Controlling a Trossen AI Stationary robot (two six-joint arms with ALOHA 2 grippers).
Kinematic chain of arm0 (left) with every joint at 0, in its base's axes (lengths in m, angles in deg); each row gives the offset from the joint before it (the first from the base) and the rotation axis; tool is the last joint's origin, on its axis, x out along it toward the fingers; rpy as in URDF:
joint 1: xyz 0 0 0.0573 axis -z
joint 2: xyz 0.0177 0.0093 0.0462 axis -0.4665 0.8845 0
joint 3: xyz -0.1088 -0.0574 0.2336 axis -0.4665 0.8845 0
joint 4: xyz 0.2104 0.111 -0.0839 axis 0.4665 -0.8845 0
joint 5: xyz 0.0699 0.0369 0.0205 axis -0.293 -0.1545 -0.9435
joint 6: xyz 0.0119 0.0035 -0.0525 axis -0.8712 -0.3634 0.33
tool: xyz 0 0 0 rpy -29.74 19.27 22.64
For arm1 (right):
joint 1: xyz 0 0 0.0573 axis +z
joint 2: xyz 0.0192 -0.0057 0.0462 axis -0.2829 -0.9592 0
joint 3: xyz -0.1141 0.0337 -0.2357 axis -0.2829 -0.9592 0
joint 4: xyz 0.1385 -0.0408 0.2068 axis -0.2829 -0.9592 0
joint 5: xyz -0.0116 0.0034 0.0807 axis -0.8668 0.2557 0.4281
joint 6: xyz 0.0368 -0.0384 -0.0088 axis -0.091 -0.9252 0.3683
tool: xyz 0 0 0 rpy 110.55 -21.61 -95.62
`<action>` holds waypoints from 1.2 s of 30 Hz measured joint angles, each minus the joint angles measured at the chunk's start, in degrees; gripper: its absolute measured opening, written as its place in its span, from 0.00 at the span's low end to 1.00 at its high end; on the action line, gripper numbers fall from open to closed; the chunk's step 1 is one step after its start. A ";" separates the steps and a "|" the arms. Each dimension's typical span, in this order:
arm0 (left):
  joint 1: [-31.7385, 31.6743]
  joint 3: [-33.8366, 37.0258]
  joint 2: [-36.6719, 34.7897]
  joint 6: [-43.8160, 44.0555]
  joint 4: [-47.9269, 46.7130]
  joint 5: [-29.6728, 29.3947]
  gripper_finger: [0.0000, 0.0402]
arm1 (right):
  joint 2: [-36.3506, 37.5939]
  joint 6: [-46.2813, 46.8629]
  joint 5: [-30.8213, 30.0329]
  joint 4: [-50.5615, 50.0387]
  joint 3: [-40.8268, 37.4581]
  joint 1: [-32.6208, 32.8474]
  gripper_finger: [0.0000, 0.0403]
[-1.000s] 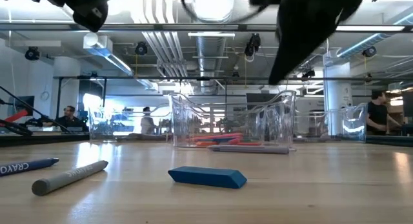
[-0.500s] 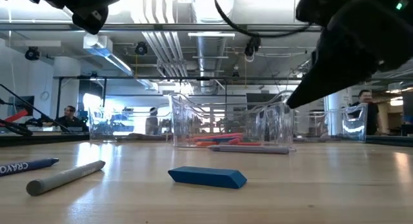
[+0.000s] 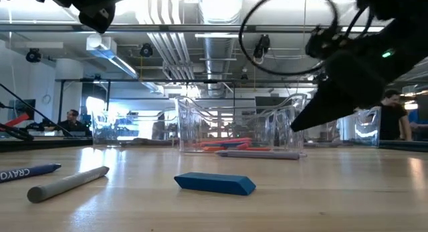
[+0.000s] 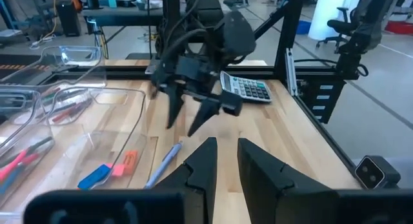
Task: Sort crayons/erasers/pens/pencils in bins
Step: Put the gray pen into the top left transparent bin
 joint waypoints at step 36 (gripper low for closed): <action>0.22 -0.01 -0.69 -1.09 -0.07 0.93 0.12 | -16.64 3.95 7.06 7.56 0.95 -4.10 0.10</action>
